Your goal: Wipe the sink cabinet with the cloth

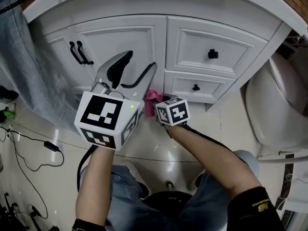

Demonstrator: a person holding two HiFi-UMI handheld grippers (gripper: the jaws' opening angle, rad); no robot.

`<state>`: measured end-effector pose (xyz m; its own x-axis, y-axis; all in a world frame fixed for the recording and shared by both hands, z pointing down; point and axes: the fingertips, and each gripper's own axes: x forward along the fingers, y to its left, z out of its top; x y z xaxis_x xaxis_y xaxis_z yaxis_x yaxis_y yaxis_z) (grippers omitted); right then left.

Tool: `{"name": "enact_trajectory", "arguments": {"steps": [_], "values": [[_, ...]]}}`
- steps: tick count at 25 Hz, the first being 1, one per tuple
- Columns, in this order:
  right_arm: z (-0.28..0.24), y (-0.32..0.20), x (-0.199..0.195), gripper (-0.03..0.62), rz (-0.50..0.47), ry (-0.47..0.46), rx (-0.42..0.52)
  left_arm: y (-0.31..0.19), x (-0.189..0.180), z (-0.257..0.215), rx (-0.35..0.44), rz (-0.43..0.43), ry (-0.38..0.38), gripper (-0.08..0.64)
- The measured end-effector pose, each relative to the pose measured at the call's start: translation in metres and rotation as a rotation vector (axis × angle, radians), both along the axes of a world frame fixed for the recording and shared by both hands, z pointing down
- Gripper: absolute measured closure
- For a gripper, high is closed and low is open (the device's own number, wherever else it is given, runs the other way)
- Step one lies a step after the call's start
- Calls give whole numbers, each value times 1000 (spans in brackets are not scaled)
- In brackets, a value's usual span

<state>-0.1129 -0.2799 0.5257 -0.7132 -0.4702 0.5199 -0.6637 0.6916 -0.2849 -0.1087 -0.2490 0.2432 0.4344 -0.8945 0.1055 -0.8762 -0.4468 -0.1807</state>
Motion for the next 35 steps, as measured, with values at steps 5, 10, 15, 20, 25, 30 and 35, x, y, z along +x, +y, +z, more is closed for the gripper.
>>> {"name": "enact_trajectory", "arguments": {"steps": [5, 10, 15, 20, 25, 30, 35], "values": [[26, -9, 17, 514, 75, 62, -30, 2, -18, 0, -5, -21, -3, 322], [33, -30, 100, 514, 305, 1, -82, 0, -22, -3, 4, -19, 13, 322], [24, -40, 212, 514, 461, 14, -46, -4, -10, -2, 7, 10, 16, 322], [22, -43, 334, 514, 697, -3, -53, -9, -2, 3, -3, 33, -2, 322], [28, -41, 343, 514, 720, -15, -69, -10, -4, 10, -16, 22, -22, 322], [44, -27, 210, 514, 425, -43, -124, -9, -7, 10, -24, -4, -19, 322], [62, 3, 63, 514, 104, 15, -87, -2, -4, 4, -20, -22, -11, 322]]}}
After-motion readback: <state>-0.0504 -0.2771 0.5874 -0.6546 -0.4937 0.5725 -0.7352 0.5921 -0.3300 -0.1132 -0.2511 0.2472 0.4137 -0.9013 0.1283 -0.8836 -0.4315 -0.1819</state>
